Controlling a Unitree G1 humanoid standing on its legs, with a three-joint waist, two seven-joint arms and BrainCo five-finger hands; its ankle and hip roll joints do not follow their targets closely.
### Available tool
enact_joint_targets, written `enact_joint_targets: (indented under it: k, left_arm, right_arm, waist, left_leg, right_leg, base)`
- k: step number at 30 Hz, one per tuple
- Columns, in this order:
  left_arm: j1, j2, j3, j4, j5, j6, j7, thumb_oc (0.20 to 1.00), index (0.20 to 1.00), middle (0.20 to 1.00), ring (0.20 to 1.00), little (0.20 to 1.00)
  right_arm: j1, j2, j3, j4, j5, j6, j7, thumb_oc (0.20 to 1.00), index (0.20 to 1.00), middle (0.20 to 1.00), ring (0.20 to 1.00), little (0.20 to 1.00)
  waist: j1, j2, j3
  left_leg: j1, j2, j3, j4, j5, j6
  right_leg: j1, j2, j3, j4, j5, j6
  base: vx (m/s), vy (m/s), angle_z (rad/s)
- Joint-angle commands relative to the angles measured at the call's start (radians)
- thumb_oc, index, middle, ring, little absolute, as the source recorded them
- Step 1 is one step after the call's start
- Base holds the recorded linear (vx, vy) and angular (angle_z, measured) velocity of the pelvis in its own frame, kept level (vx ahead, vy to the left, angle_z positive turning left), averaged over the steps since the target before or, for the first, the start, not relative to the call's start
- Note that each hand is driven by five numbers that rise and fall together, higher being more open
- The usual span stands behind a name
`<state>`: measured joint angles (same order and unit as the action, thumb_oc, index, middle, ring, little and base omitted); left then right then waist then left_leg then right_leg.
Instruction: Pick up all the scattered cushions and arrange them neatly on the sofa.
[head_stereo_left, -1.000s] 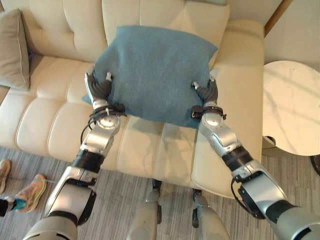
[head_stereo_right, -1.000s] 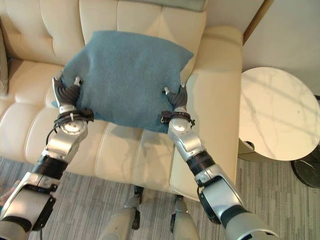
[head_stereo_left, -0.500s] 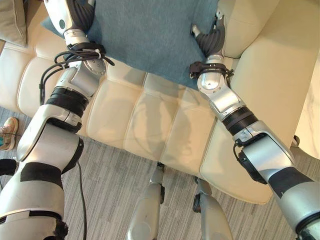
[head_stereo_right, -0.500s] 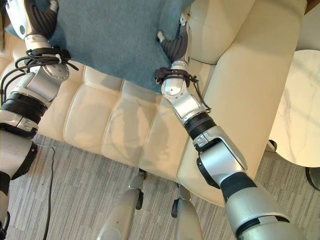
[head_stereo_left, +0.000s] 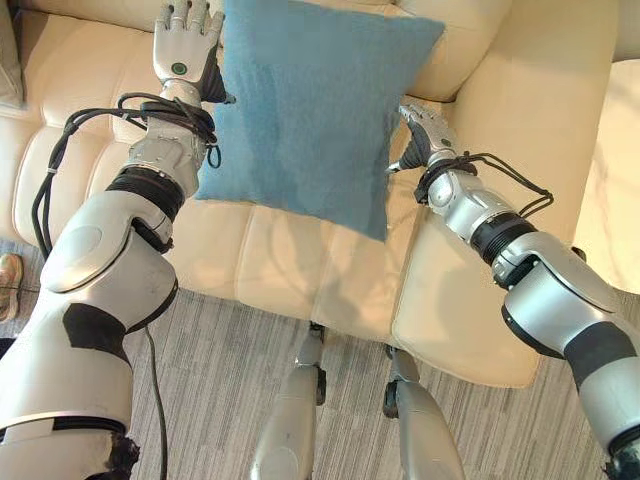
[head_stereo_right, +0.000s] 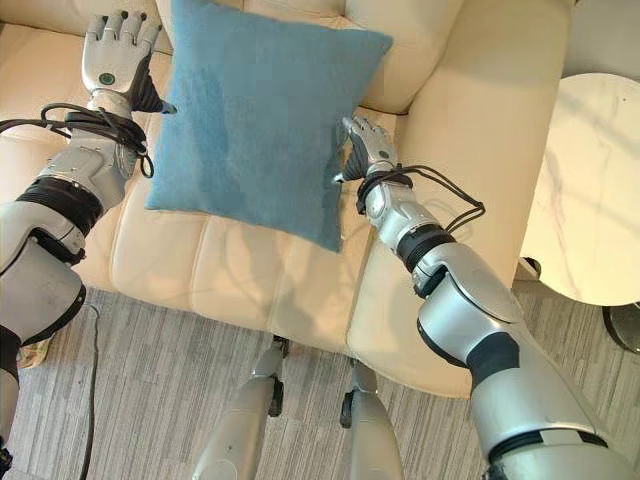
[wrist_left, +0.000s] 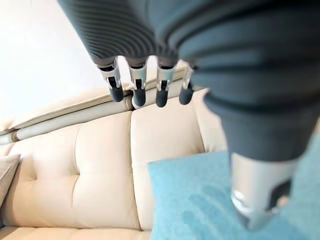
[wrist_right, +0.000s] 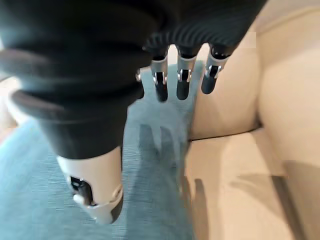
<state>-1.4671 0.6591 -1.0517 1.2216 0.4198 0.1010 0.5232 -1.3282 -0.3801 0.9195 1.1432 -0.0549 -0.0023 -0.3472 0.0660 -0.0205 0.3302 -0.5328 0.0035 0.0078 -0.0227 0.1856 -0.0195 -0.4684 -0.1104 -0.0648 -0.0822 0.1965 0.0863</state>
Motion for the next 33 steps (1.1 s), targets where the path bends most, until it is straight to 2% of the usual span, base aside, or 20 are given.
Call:
enact_joint_targets:
  k: [1,5,6,8,9,10,11,13,14,15,16,19,23,24,27,30,32,33]
  left_arm:
    - [-0.114,0.039,-0.006,0.098,0.049,0.037,-0.015,1.0,1.0,1.0,1.0,1.0]
    - [0.022,0.08,0.119,0.098,-0.04,0.027,-0.052,1.0,1.0,1.0,1.0,1.0]
    - [0.131,0.102,0.283,0.058,-0.215,-0.012,-0.06,1.0,1.0,1.0,1.0,1.0]
    - [0.269,0.099,0.471,0.004,-0.422,-0.054,-0.063,1.0,1.0,1.0,1.0,1.0]
    - [0.269,0.099,0.471,0.004,-0.422,-0.054,-0.063,1.0,1.0,1.0,1.0,1.0]
    - [0.363,0.104,0.563,-0.033,-0.511,-0.082,-0.071,1.0,1.0,1.0,1.0,1.0]
    - [0.555,0.06,0.743,-0.103,-0.7,-0.134,-0.095,1.0,1.0,1.0,1.0,1.0]
    - [0.723,0.001,0.86,-0.203,-0.839,-0.186,-0.154,1.0,1.0,1.0,1.0,1.0]
    - [0.804,-0.037,0.894,-0.222,-0.872,-0.19,-0.166,1.0,1.0,1.0,1.0,1.0]
    - [0.962,-0.087,0.921,-0.333,-0.852,-0.199,-0.218,1.0,1.0,1.0,1.0,1.0]
    - [0.967,-0.088,0.923,-0.336,-0.851,-0.198,-0.217,1.0,1.0,1.0,1.0,1.0]
    - [1.148,-0.188,0.972,-0.395,-0.879,-0.197,-0.267,1.0,1.0,1.0,1.0,1.0]
    - [1.323,-0.266,1.017,-0.435,-0.881,-0.179,-0.307,1.0,1.0,1.0,1.0,1.0]
    - [1.348,-0.28,1.01,-0.446,-0.868,-0.173,-0.32,1.0,1.0,1.0,1.0,1.0]
    - [1.396,-0.325,0.991,-0.461,-0.855,-0.154,-0.338,1.0,1.0,1.0,1.0,1.0]
    - [1.429,-0.364,0.969,-0.449,-0.85,-0.136,-0.351,1.0,1.0,1.0,1.0,1.0]
    - [1.452,-0.376,0.96,-0.448,-0.831,-0.131,-0.356,1.0,1.0,1.0,1.0,1.0]
    - [1.458,-0.383,0.96,-0.447,-0.824,-0.13,-0.353,1.0,1.0,1.0,1.0,1.0]
  right_arm:
    - [-0.062,0.011,-0.069,0.077,0.048,-0.031,0.002,1.0,1.0,1.0,1.0,1.0]
    - [0.054,0.059,-0.141,0.019,0.099,-0.027,0.003,1.0,1.0,1.0,1.0,1.0]
    - [0.126,0.066,-0.204,-0.033,0.134,-0.021,0.007,1.0,1.0,1.0,1.0,1.0]
    - [0.239,0.08,-0.29,-0.093,0.184,-0.009,0.009,1.0,1.0,1.0,1.0,1.0]
    - [0.239,0.08,-0.29,-0.093,0.184,-0.009,0.009,1.0,1.0,1.0,1.0,1.0]
    - [0.294,0.076,-0.328,-0.126,0.193,-0.001,0.016,1.0,1.0,1.0,1.0,1.0]
    - [0.43,0.083,-0.425,-0.237,0.236,0.001,0.025,1.0,1.0,1.0,1.0,1.0]
    - [0.573,0.107,-0.511,-0.322,0.291,-0.011,0.045,1.0,1.0,1.0,1.0,1.0]
    - [0.635,0.117,-0.538,-0.354,0.304,-0.016,0.059,1.0,1.0,1.0,1.0,1.0]
    - [0.77,0.117,-0.571,-0.418,0.303,-0.018,0.106,1.0,1.0,1.0,1.0,1.0]
    - [0.773,0.116,-0.57,-0.42,0.302,-0.017,0.106,1.0,1.0,1.0,1.0,1.0]
    - [0.91,0.116,-0.617,-0.49,0.294,-0.019,0.158,1.0,1.0,1.0,1.0,1.0]
    - [1.048,0.103,-0.649,-0.544,0.238,-0.004,0.205,1.0,1.0,1.0,1.0,1.0]
    - [1.085,0.1,-0.659,-0.554,0.228,0.0,0.216,1.0,1.0,1.0,1.0,1.0]
    - [1.163,0.091,-0.674,-0.581,0.201,0.004,0.229,1.0,1.0,1.0,1.0,1.0]
    - [1.223,0.094,-0.687,-0.6,0.196,-0.001,0.238,1.0,1.0,1.0,1.0,1.0]
    - [1.255,0.098,-0.695,-0.603,0.197,0.004,0.243,1.0,1.0,1.0,1.0,1.0]
    - [1.26,0.096,-0.691,-0.608,0.184,0.003,0.245,1.0,1.0,1.0,1.0,1.0]
  waist:
    - [0.02,-0.017,0.042]
    - [0.01,-0.019,0.021]
    - [0.008,-0.021,0.014]
    - [0.005,-0.023,0.003]
    - [0.004,-0.023,0.003]
    - [0.003,-0.024,-0.004]
    - [-0.01,-0.033,-0.023]
    - [-0.023,-0.039,-0.034]
    - [-0.03,-0.042,-0.047]
    - [-0.049,-0.043,-0.072]
    - [-0.049,-0.043,-0.074]
    - [-0.073,-0.046,-0.107]
    - [-0.08,-0.05,-0.143]
    - [-0.086,-0.05,-0.148]
    - [-0.1,-0.032,-0.143]
    - [-0.116,-0.02,-0.148]
    - [-0.117,-0.018,-0.162]
    - [-0.111,-0.022,-0.164]
  left_leg:
    - [-0.056,-0.043,0.018,0.127,-0.137,0.002]
    - [-0.015,-0.042,0.028,0.117,-0.14,0.007]
    - [0.02,-0.041,0.029,0.104,-0.146,0.007]
    - [0.064,-0.042,0.031,0.084,-0.147,0.009]
    - [0.065,-0.042,0.031,0.084,-0.147,0.009]
    - [0.089,-0.041,0.03,0.073,-0.149,0.01]
    - [0.144,-0.038,0.034,0.047,-0.15,0.016]
    - [0.201,-0.036,0.041,0.029,-0.162,0.019]
    - [0.224,-0.036,0.046,0.01,-0.16,0.022]
    - [0.277,-0.033,0.058,-0.026,-0.157,0.028]
    - [0.279,-0.033,0.058,-0.028,-0.156,0.028]
    - [0.345,-0.03,0.098,-0.065,-0.163,0.031]
    - [0.406,-0.014,0.173,-0.065,-0.18,0.03]
    - [0.42,-0.009,0.178,-0.065,-0.182,0.031]
    - [0.464,0.01,0.17,-0.065,-0.179,0.036]
    - [0.475,0.014,0.148,-0.065,-0.168,0.032]
    - [0.471,0.014,0.138,-0.065,-0.162,0.024]
    - [0.47,0.018,0.138,-0.065,-0.154,0.016]
  right_leg:
    - [0.114,-0.086,-0.029,-0.005,-0.1,0.094]
    - [0.137,-0.082,-0.019,-0.005,-0.104,0.09]
    - [0.159,-0.08,-0.021,-0.005,-0.109,0.087]
    - [0.185,-0.075,-0.021,-0.005,-0.111,0.085]
    - [0.186,-0.075,-0.021,-0.005,-0.111,0.085]
    - [0.202,-0.073,-0.021,-0.005,-0.112,0.083]
    - [0.234,-0.067,-0.018,-0.005,-0.114,0.077]
    - [0.272,-0.063,-0.015,-0.005,-0.122,0.073]
    - [0.28,-0.06,-0.012,-0.005,-0.119,0.073]
    - [0.304,-0.054,-0.001,-0.005,-0.103,0.073]
    - [0.304,-0.054,0.0,-0.005,-0.103,0.073]
    - [0.326,-0.041,0.02,-0.005,-0.076,0.08]
    - [0.348,-0.027,0.01,-0.005,-0.07,0.091]
    - [0.357,-0.021,0.01,0.01,-0.083,0.088]
    - [0.381,0.007,0.032,0.144,-0.169,0.063]
    - [0.409,0.04,0.066,0.303,-0.224,0.048]
    - [0.43,0.051,0.078,0.322,-0.231,0.041]
    - [0.479,0.049,0.049,0.262,-0.27,0.027]
  base:
    - [0.0,-0.022,-0.07]
    - [0.01,-0.023,-0.08]
    - [0.01,-0.019,-0.06]
    - [0.02,-0.028,-0.06]
    - [0.03,-0.019,-0.06]
    - [0.03,0.015,-0.06]
    - [0.04,0.035,-0.08]
    - [0.05,0.061,-0.18]
    - [0.04,0.127,-0.34]
    - [0.01,0.11,-0.31]
    - [0.01,0.127,-0.13]
    - [-0.05,0.11,-0.25]
    - [-0.08,0.046,-0.63]
    - [-0.08,-0.055,-1.06]
    - [-0.09,-0.082,-0.71]
    - [-0.11,-0.147,0.01]
    - [-0.12,-0.214,0.1]
    - [-0.16,-0.269,0.1]
